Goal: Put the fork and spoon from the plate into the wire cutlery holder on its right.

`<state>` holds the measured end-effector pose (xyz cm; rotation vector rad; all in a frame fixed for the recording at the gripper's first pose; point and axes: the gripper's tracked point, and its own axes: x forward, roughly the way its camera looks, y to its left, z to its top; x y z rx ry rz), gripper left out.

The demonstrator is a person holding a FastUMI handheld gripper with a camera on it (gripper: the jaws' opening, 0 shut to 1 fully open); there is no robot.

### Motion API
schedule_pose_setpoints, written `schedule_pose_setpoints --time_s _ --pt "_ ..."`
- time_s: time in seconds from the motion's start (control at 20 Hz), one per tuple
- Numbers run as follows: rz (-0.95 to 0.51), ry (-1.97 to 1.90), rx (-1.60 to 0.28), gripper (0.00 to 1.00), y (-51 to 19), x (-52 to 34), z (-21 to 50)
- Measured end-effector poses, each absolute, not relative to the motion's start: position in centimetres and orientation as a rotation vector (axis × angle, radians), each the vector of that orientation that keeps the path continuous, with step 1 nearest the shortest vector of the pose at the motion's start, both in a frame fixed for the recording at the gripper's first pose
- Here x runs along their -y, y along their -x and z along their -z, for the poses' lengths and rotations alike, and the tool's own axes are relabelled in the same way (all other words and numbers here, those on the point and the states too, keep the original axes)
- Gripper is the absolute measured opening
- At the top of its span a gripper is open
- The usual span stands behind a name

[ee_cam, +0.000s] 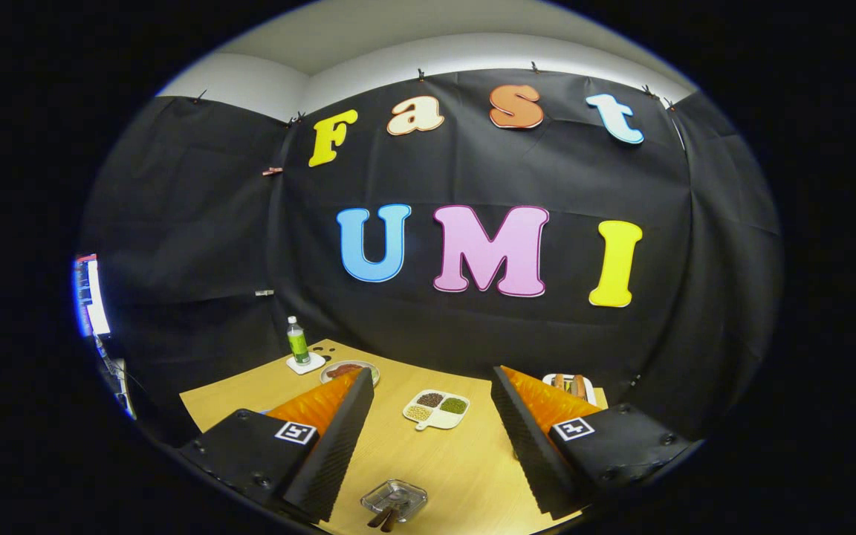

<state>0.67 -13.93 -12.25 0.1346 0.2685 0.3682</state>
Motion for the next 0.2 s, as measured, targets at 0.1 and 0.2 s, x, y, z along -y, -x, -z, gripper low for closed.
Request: schedule_pose_setpoints --time_s 0.1,0.2 --pt "-0.379 -0.127 -0.278 0.99 -0.79 13.92 12.64" --pt "-0.384 -0.132 -0.277 0.99 -0.93 13.81 12.65"
